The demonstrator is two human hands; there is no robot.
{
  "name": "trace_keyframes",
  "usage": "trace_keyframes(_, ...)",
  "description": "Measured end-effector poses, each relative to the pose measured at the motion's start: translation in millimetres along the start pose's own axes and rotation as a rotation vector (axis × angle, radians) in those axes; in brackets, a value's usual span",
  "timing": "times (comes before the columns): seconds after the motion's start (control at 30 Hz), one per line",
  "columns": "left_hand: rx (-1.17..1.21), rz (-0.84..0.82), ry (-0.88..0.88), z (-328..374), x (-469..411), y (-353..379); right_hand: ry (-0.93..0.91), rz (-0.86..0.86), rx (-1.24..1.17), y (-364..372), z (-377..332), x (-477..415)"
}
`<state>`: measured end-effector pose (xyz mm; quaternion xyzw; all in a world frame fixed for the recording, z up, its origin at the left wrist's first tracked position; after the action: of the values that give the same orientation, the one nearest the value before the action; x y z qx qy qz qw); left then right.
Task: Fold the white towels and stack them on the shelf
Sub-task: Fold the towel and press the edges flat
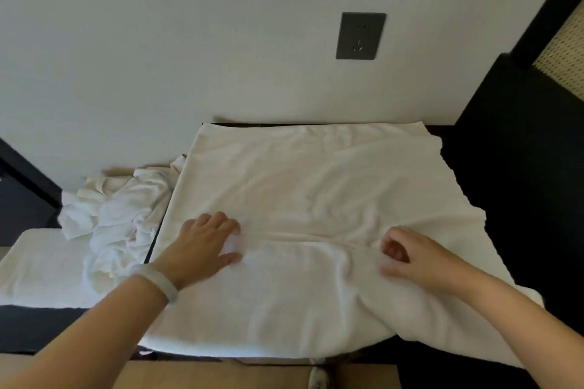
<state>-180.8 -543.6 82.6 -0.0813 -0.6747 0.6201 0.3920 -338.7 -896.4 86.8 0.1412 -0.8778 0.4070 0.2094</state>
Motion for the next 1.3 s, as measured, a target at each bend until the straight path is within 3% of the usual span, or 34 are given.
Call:
trace_keyframes(0.1,0.043,-0.108,0.018,-9.9,-13.8,-10.1,0.095,-0.112,-0.032,-1.7,7.6,3.3)
trace_keyframes(0.23,0.040,-0.183,0.025,-19.5,-17.8,-14.8,0.067,-0.162,-0.043,-5.3,1.4,1.7)
trace_keyframes(0.4,0.254,-0.280,0.145,-31.3,9.3,-53.3,0.039,-0.247,-0.205,-51.2,-17.4,28.5)
trace_keyframes(0.5,0.209,-0.161,0.102,-48.2,7.6,-111.5,0.044,-0.247,-0.080,-115.2,-46.0,21.9)
trace_keyframes(0.67,0.122,0.154,-0.091,-74.3,-44.0,-187.2,0.004,0.064,0.214,-192.2,-89.7,-78.1)
trace_keyframes(0.77,-0.063,0.263,-0.234,-78.3,-82.4,-170.9,0.070,0.217,0.306,-180.6,-77.7,-138.3)
trace_keyframes(0.93,-0.115,0.201,-0.426,-88.5,-135.3,-113.1,0.114,0.268,0.377,-143.5,-43.9,-204.6)
trace_keyframes(1.1,0.018,0.169,-0.376,-91.9,-154.7,-83.6,0.080,0.299,0.435,-133.3,-27.4,-230.9)
trace_keyframes(1.3,-0.123,0.151,-0.295,-77.4,-129.6,-83.3,0.015,0.177,0.405,-132.9,-24.3,-222.1)
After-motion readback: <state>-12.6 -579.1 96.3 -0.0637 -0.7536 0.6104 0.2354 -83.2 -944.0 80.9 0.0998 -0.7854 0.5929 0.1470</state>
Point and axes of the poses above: each hand's wrist, its own x-axis away from the middle knuckle, its own y-axis out of the palm, z = x × y, the point moved 4 cm from there along -x, towards the middle knuckle, and after that the axes turned 15 degrees about -z, right-handed, at the moved point
